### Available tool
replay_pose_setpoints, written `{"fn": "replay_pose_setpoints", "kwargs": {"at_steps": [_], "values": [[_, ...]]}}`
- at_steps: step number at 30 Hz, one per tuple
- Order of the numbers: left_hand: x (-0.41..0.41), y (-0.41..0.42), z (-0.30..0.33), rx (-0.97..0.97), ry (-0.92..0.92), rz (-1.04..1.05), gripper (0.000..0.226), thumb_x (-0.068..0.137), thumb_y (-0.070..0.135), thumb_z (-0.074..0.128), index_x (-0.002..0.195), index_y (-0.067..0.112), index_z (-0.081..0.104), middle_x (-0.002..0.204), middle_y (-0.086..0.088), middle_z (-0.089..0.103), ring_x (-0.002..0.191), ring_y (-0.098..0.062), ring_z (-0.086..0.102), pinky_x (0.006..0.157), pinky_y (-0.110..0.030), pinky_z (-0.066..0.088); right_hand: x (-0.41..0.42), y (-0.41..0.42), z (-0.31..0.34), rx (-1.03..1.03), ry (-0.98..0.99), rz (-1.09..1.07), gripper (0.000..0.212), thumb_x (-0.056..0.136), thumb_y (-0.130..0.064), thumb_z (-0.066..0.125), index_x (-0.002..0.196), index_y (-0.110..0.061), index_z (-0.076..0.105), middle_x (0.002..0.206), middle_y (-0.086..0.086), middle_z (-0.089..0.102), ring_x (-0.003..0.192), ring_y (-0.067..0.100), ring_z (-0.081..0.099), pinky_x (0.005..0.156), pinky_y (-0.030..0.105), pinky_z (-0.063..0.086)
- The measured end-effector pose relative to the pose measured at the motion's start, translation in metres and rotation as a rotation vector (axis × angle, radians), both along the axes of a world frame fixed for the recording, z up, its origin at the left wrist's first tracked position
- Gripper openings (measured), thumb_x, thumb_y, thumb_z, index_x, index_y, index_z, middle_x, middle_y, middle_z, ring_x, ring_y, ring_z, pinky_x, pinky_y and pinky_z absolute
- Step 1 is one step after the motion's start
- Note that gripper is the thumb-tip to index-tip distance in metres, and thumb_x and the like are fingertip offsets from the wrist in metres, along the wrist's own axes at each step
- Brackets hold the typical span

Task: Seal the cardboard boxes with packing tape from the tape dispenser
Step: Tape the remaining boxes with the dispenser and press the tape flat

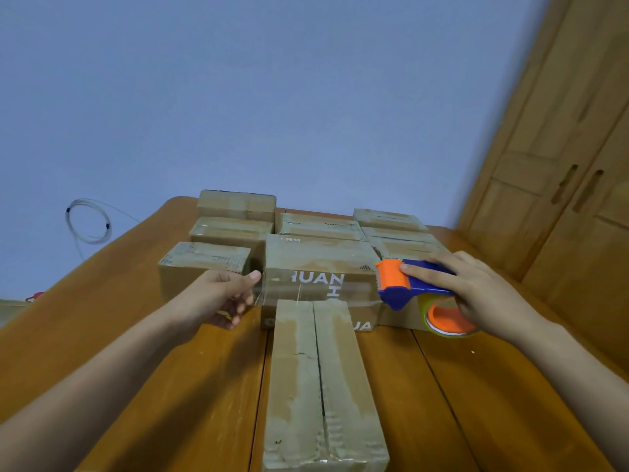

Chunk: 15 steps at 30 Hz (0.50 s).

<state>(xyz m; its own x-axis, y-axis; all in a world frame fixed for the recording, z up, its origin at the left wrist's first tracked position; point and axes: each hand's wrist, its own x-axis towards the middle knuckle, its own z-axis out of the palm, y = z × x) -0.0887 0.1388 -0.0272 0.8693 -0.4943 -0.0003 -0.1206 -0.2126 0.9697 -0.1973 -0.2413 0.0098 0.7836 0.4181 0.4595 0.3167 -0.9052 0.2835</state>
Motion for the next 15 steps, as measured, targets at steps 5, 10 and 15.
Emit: {"fn": "replay_pose_setpoints", "kwargs": {"at_steps": [5,10,15], "values": [[0.000,-0.006,-0.008,-0.010,-0.023,0.087,0.037,0.094,0.030,0.055,0.066,0.007,0.057,0.055,-0.003,0.050,0.049,-0.015,0.050,0.051,-0.022,0.046,0.005,-0.003,-0.004,-0.023,-0.015,0.015,0.099,0.064,0.010,0.079,0.141,-0.037,0.037,0.125,0.008,0.060,0.107,0.021,0.045,0.075,0.042,0.050],[0.000,-0.012,-0.012,-0.027,-0.064,0.157,0.040,0.096,0.027,0.055,0.062,0.006,0.056,0.050,0.000,0.048,0.045,-0.013,0.046,0.048,-0.021,0.042,0.009,-0.003,-0.006,-0.065,-0.024,0.013,0.098,0.062,0.008,0.081,0.139,-0.036,0.039,0.121,0.008,0.062,0.100,0.030,0.059,0.071,0.042,0.053],[0.000,-0.014,-0.015,-0.015,-0.084,0.172,0.040,0.097,0.027,0.053,0.062,0.007,0.054,0.047,0.003,0.045,0.044,-0.013,0.045,0.048,-0.023,0.042,0.012,-0.005,-0.011,-0.056,0.019,-0.009,0.103,0.069,0.004,0.079,0.144,-0.043,0.027,0.125,0.008,0.061,0.107,0.034,0.059,0.072,0.048,0.056]]}}
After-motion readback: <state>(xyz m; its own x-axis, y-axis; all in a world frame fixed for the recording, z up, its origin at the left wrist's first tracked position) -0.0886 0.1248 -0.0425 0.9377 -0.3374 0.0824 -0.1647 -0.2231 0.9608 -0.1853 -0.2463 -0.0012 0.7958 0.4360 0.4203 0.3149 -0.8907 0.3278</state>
